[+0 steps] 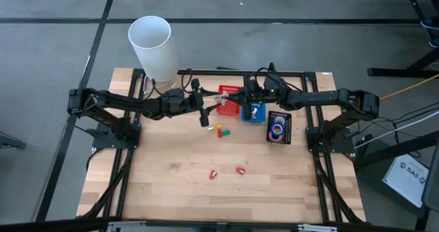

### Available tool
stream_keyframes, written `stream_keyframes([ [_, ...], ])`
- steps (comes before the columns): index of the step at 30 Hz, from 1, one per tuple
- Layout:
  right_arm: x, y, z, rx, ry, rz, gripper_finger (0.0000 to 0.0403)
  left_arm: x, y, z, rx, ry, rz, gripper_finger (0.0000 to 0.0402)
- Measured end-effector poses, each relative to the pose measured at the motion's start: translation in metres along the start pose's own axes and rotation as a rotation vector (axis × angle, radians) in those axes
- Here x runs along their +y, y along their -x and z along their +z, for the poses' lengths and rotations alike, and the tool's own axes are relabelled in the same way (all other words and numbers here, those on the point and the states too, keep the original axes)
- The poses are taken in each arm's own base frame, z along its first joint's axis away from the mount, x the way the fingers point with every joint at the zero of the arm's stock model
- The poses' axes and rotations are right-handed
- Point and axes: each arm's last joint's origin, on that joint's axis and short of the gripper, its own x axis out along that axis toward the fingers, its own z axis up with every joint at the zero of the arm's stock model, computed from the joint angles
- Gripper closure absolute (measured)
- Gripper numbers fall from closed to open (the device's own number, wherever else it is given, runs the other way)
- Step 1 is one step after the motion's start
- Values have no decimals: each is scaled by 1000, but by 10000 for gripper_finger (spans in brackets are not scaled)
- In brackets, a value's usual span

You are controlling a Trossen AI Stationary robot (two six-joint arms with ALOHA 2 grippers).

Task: Pick and place Stapler, Stapler remover, tape
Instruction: Put the gray staple remover into the blue bin

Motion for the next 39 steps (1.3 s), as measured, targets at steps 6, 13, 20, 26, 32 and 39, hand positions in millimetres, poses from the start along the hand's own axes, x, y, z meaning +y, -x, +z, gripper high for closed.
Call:
stream_keyframes([
  [6,1,2,1,16,-3,1,403,1,12,7,39,-8,-17,194],
  [13,5,17,8,81,-2,-15,403,4,22,10,87,16,-24,196],
  [20,9,37,11,199,-44,-52,403,4,25,7,139,45,-28,200],
  [26,12,50,3,346,-91,-80,403,3,26,1,200,72,-35,201],
  [32,9,60,-17,558,-136,-210,403,1,27,-2,234,75,-46,201],
  [39,7,72,-31,742,-127,-390,403,-1,27,-2,232,83,-56,201],
])
